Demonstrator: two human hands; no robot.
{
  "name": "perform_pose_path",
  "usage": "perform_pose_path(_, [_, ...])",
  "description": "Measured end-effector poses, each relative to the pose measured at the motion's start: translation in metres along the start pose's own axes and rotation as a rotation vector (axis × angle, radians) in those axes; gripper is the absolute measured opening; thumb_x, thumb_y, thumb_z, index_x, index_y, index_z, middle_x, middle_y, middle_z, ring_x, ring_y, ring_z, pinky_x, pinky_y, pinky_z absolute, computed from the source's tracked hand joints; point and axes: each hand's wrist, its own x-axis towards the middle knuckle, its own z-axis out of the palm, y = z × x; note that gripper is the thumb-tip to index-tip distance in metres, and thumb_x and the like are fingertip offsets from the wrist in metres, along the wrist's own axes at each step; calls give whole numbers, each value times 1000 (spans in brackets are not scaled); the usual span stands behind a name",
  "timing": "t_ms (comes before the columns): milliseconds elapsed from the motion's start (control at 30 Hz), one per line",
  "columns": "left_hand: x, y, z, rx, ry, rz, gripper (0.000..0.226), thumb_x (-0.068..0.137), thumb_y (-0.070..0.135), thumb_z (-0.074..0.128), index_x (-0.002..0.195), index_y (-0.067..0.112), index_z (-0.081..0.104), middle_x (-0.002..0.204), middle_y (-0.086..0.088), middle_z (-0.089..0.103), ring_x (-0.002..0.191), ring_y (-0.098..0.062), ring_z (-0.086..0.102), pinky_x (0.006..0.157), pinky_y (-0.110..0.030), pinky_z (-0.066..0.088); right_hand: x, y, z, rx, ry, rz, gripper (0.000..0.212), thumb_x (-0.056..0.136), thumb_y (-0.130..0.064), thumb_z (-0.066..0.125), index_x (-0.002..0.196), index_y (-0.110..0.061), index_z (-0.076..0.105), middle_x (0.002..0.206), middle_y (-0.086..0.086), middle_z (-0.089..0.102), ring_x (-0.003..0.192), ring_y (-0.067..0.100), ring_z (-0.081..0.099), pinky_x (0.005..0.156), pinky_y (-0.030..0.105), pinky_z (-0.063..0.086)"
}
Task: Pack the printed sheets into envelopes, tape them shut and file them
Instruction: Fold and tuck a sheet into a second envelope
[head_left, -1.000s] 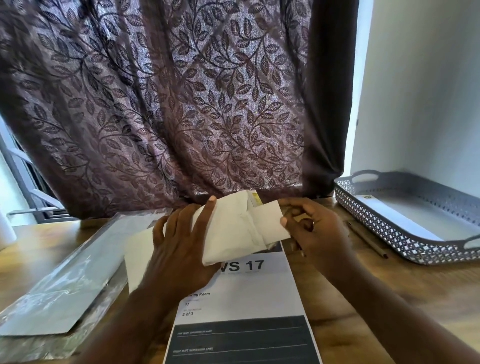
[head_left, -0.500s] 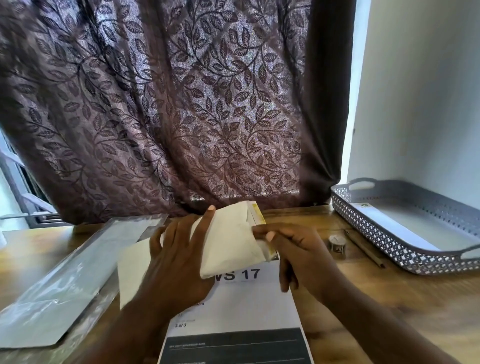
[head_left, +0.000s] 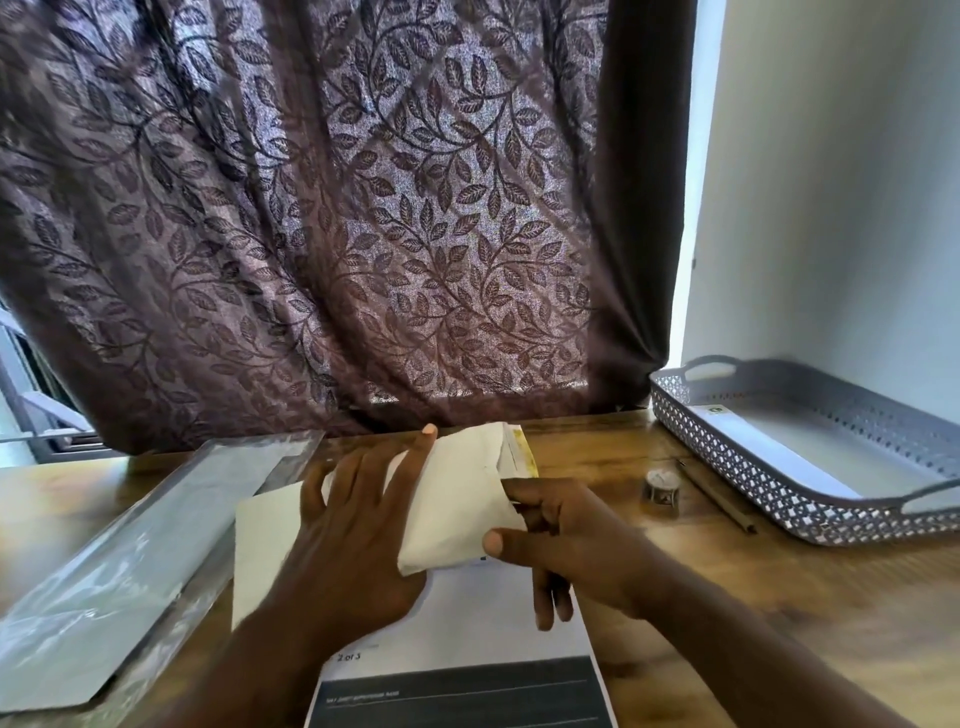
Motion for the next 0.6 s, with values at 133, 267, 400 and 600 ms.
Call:
perform_pose_path(133, [1,-1,0,-9,-18,-5,106,66,59,72,152,15,28,150,-12,42,132,-36,44,106,-60,34,-1,-1,-5,12,2,-13,44,98,-22,65,140,-22,55,127,-6,70,55,25,67,49,28,56])
perform_pose_path(267, [-1,-4,5,-17,-58,-9,103,67,62,69,151,17,27,151,-13,42,135,-37,43,107,-62,33,0,0,-5,-40,-118,52,52,95,-27,69,143,-28,50,132,-3,66,66,31,72,58,35,62])
perform_pose_path(400, [-1,-5,2,-6,-34,-21,107,67,70,64,151,16,27,148,-14,43,132,-35,44,107,-62,32,1,1,-9,36,298,-115,19,98,-15,62,115,-14,70,103,3,77,58,31,71,56,45,60])
perform_pose_path(600, [2,-2,-1,-11,-133,-68,132,52,83,65,158,21,16,154,-7,34,139,-32,35,110,-61,28,9,11,1,269,639,-135,22,90,-21,71,110,-13,67,100,6,76,88,24,74,74,39,63])
